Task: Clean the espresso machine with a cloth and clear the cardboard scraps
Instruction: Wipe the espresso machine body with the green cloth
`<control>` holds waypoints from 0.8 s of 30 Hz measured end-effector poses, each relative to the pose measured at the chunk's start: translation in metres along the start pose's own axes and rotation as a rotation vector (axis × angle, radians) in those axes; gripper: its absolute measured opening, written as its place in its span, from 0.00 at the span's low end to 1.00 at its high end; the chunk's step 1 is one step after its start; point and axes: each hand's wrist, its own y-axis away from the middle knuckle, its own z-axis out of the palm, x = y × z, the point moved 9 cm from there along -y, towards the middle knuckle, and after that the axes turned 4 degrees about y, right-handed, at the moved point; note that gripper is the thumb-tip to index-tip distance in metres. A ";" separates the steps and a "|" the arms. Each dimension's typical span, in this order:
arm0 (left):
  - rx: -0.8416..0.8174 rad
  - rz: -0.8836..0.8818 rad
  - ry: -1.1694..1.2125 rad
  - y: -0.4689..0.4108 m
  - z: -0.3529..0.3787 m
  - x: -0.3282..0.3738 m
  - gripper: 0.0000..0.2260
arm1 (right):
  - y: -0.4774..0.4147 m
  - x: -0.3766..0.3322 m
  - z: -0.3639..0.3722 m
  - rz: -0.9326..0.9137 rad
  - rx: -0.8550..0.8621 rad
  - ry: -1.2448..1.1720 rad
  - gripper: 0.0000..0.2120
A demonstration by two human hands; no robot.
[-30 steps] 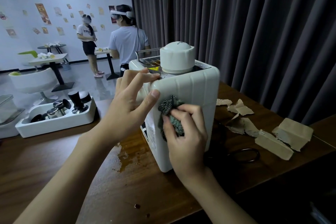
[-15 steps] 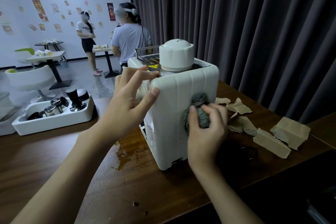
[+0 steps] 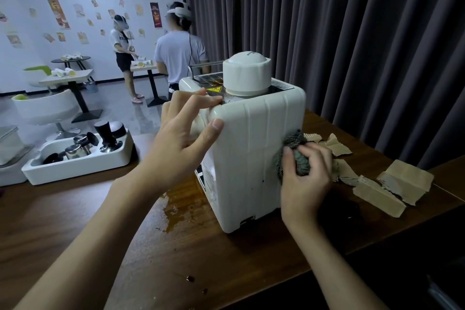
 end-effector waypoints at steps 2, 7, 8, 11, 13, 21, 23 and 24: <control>0.005 0.002 -0.006 0.000 0.000 0.001 0.13 | 0.000 0.002 -0.001 -0.004 0.017 0.010 0.05; 0.023 0.003 0.015 0.001 0.001 0.002 0.11 | 0.039 -0.028 0.013 -0.009 -0.059 -0.038 0.05; 0.030 0.010 0.024 0.002 0.000 0.003 0.10 | 0.051 -0.038 0.017 -0.053 -0.100 -0.048 0.05; 0.043 0.026 0.044 0.002 -0.001 0.006 0.09 | 0.077 -0.060 0.027 -0.170 -0.212 -0.082 0.05; 0.044 0.026 0.042 0.002 -0.001 0.006 0.10 | 0.078 -0.060 0.028 -0.207 -0.247 -0.093 0.05; 0.028 0.008 0.020 0.003 0.000 0.002 0.11 | 0.022 0.019 0.001 0.084 -0.045 -0.015 0.05; 0.033 0.012 0.028 0.002 0.001 0.002 0.11 | 0.022 0.023 -0.001 0.093 -0.029 -0.007 0.05; 0.037 0.013 0.033 0.002 0.001 0.002 0.11 | 0.026 0.020 0.000 0.093 -0.029 -0.008 0.05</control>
